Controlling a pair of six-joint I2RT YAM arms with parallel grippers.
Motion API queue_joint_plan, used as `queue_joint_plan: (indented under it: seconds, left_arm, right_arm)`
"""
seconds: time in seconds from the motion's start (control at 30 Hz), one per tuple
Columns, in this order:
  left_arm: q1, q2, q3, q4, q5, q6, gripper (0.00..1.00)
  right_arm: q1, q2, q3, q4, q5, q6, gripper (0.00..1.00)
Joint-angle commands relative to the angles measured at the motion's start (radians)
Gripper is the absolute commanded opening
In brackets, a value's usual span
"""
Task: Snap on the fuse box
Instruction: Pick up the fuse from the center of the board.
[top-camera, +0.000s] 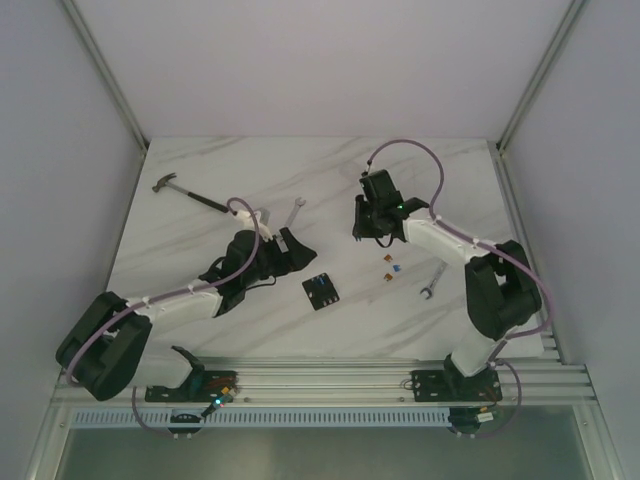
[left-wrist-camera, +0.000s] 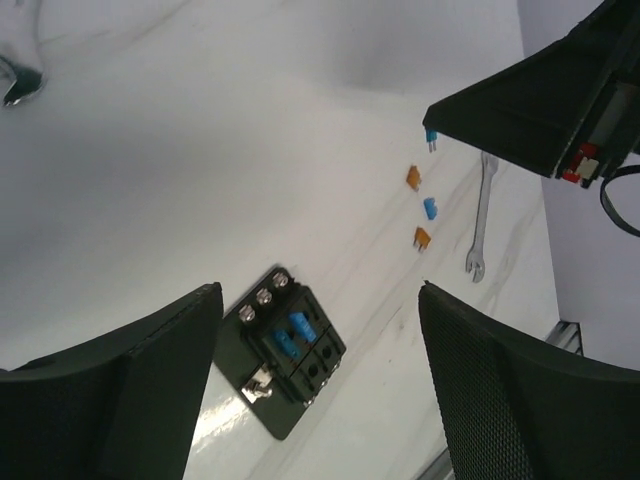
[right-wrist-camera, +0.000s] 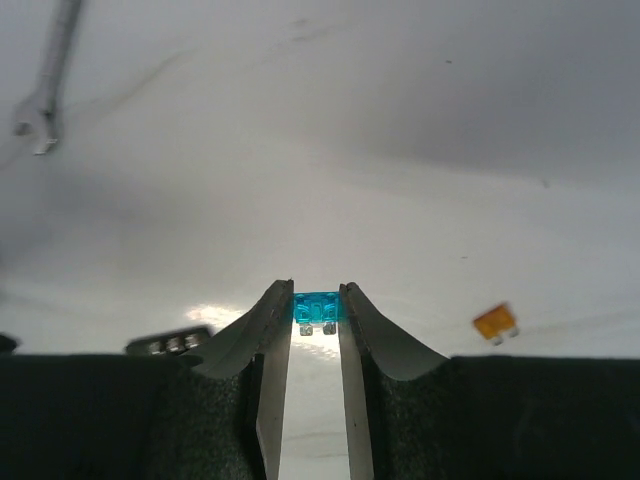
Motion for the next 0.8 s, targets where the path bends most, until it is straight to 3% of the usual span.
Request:
queue_joint_plan:
  seconds: [0.0, 0.3, 0.77]
  left_arm:
    - [-0.035, 0.035, 0.041, 0.169, -0.079, 0.045, 0.87]
    - [-0.098, 0.122, 0.089, 0.298, -0.148, 0.070, 0.71]
    - [-0.131, 0.218, 0.158, 0.338, -0.103, 0.047, 0.47]
  right_arm:
    - [0.026, -0.079, -0.040, 0.093, -0.051, 0.113, 0.21]
    - [0.084, -0.199, -0.123, 0.190, -0.034, 0.238, 0.22]
    - [0.109, -0.275, -0.190, 0.238, 0.001, 0.306, 0.21]
